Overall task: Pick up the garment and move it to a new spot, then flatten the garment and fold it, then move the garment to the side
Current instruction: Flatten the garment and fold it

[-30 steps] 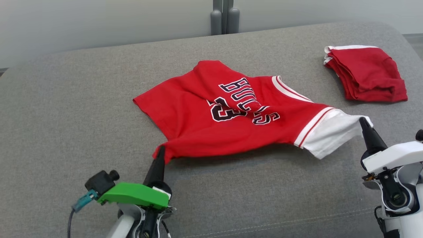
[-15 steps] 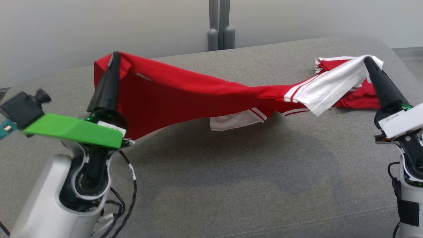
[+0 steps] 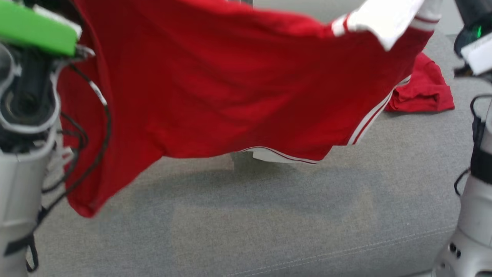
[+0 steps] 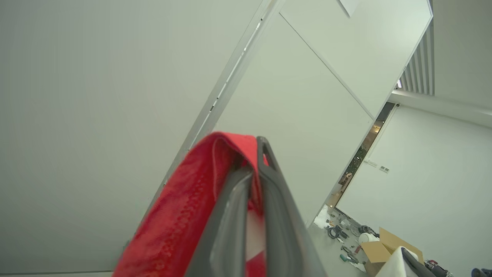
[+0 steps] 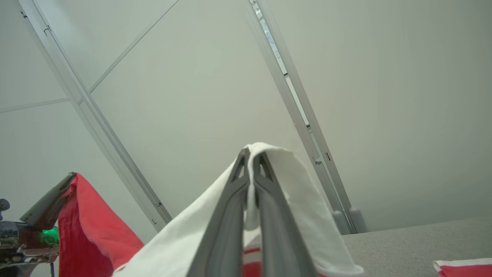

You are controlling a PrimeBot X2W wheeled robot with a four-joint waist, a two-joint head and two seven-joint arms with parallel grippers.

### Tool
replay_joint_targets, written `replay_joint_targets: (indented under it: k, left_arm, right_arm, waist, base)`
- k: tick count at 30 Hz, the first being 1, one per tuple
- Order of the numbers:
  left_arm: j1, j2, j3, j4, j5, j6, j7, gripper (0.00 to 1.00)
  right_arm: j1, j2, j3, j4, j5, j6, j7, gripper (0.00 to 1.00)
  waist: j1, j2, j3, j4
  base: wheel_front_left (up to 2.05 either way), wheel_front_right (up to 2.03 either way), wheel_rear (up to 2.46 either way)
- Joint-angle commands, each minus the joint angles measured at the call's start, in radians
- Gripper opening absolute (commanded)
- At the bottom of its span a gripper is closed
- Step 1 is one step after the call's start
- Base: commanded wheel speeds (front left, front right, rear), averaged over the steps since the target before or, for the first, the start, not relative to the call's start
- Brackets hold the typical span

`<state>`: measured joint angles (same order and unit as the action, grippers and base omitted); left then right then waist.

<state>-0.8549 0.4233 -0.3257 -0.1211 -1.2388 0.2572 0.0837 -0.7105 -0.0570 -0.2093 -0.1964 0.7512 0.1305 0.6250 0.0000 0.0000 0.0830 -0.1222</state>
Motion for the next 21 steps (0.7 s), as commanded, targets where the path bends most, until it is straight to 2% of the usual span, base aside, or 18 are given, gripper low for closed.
replay_joint_targets:
  k: [1,6,12,17,21]
  left_arm:
    - [-0.026,0.008,-0.001,0.011,0.014,0.006,0.005,0.00]
    - [-0.198,0.044,-0.029,0.184,0.081,0.015,0.051,0.00]
    - [-0.397,0.072,-0.098,0.447,0.205,-0.012,0.050,0.00]
    - [-0.569,0.035,-0.118,0.626,0.296,-0.032,-0.053,0.00]
    - [-0.694,0.008,-0.153,0.735,0.363,-0.065,-0.122,0.00]
  right_arm:
    - [-0.026,0.001,-0.002,0.010,-0.009,0.000,0.001,0.00]
    - [-0.235,0.006,0.005,0.184,-0.031,0.000,-0.055,0.00]
    - [-0.531,0.006,0.044,0.551,-0.089,0.000,-0.235,0.00]
    - [-0.767,0.004,0.092,0.816,-0.208,0.000,-0.434,0.00]
    - [-0.928,0.006,0.102,0.985,-0.241,0.000,-0.580,0.00]
  waist:
    - [0.0000,0.0000,0.035,-0.017]
    - [0.0000,0.0000,0.111,-0.038]
    - [0.0000,0.0000,0.209,-0.064]
    - [0.0000,0.0000,0.282,-0.079]
    - [0.0000,0.0000,0.352,-0.082]
  base:
    - [0.00,0.00,0.00]
    - [0.00,0.00,0.00]
    - [0.00,0.00,0.00]
    - [0.00,0.00,0.00]
    - [0.00,0.00,0.00]
